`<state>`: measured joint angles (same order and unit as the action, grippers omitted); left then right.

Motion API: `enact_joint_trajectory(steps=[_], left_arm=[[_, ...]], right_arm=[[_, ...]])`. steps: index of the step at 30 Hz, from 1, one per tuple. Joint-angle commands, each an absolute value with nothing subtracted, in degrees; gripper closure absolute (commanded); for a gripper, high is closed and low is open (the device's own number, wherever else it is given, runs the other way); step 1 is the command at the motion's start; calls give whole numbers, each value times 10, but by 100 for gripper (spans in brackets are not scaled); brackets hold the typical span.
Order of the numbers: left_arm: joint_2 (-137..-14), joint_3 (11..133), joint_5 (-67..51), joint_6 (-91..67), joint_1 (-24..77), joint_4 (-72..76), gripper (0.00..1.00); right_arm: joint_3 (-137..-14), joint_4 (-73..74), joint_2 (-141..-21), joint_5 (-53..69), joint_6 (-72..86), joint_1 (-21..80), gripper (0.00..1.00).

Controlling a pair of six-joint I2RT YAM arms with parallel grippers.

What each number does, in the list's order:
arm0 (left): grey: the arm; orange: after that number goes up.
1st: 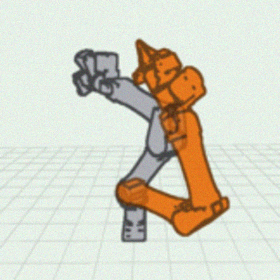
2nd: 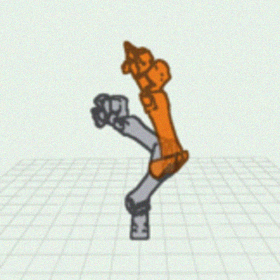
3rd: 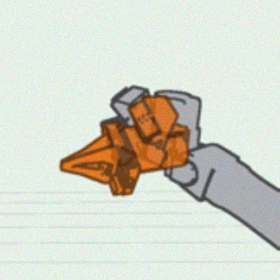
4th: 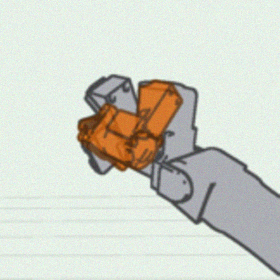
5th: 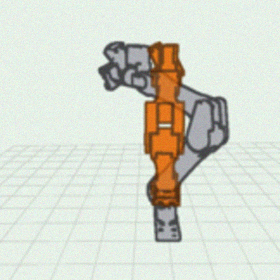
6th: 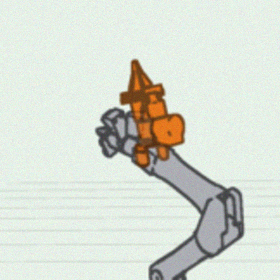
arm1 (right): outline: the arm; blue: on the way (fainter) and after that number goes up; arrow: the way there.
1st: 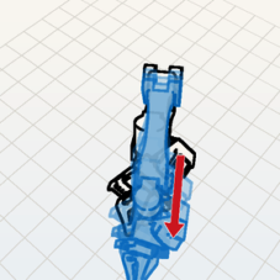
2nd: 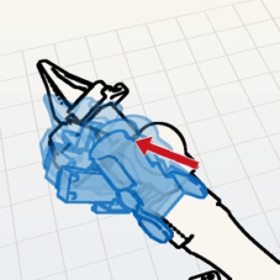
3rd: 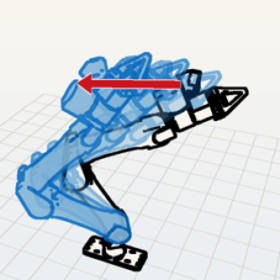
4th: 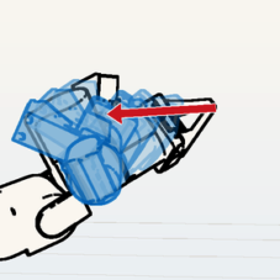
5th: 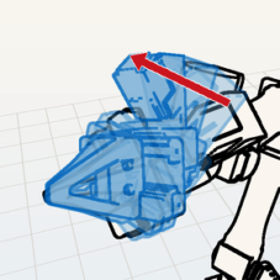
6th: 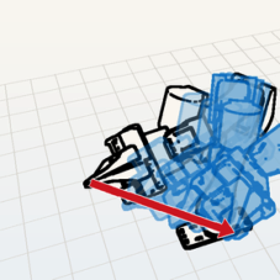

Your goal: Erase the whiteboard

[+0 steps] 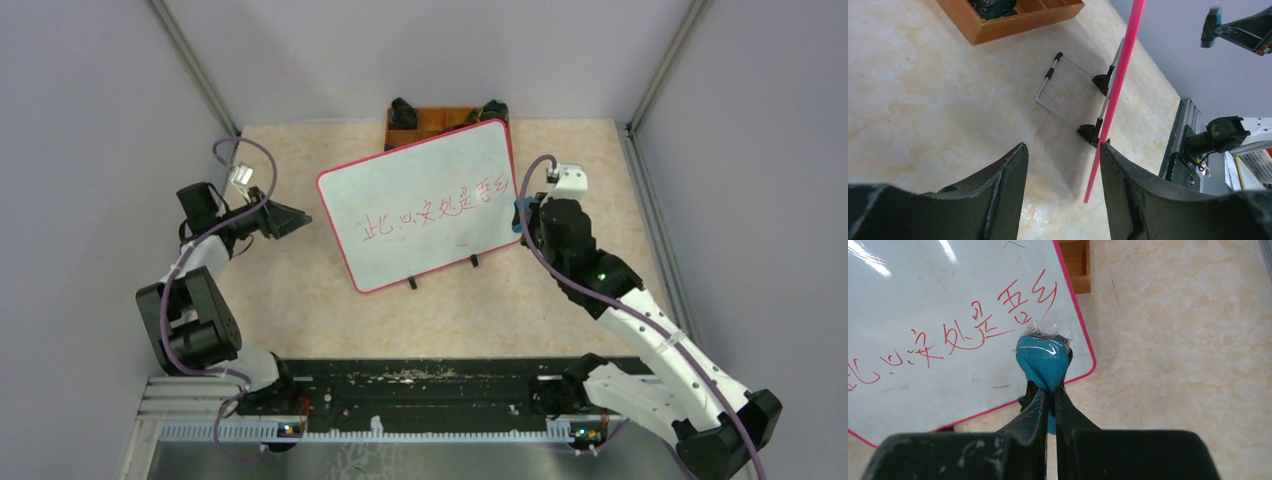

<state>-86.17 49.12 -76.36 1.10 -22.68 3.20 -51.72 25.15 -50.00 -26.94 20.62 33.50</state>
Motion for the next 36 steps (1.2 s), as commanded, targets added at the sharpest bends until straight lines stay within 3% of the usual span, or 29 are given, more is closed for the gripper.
enact_joint_trajectory(steps=[1, 14, 22, 26, 32, 36], left_arm=[[-846, 513, -785, -26, -196, 73, 39], [-856, 550, -765, -129, -116, 171, 39], [-882, 580, -755, -175, -87, 213, 45], [-888, 583, -748, -174, -83, 211, 55], [-893, 582, -753, -164, -83, 206, 80], [-897, 584, -755, -162, -83, 202, 84]], right_arm=[[-521, 212, -518, -248, 205, 325, 100], [-501, 217, -521, -241, 211, 313, 100], [-493, 202, -524, -235, 210, 307, 100], [-494, 201, -526, -233, 212, 301, 100], [-491, 195, -526, -228, 210, 294, 100], [-479, 171, -523, -235, 199, 290, 100]])
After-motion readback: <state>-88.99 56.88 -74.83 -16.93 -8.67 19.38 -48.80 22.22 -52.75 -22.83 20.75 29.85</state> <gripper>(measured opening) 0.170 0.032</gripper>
